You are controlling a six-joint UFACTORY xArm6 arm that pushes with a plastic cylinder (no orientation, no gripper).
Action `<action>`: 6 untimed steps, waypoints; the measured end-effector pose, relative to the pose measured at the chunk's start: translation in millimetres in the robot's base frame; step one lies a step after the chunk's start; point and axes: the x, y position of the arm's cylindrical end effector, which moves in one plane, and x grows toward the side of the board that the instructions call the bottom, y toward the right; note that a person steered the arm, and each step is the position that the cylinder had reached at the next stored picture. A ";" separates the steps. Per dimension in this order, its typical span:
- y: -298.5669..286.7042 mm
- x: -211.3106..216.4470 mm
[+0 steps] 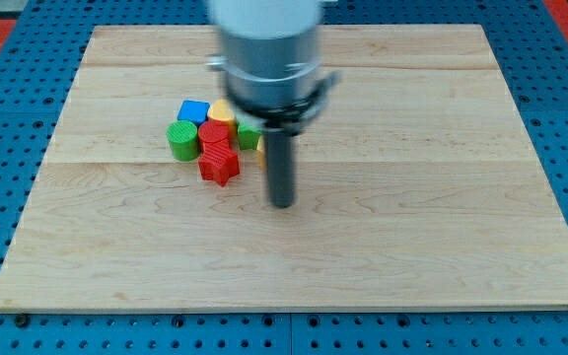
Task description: Push the hexagon into the green star
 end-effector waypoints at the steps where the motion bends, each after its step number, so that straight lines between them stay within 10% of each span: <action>1: 8.6 -27.0; 5: -12.5 -18.3; 6: 97.5 -112.9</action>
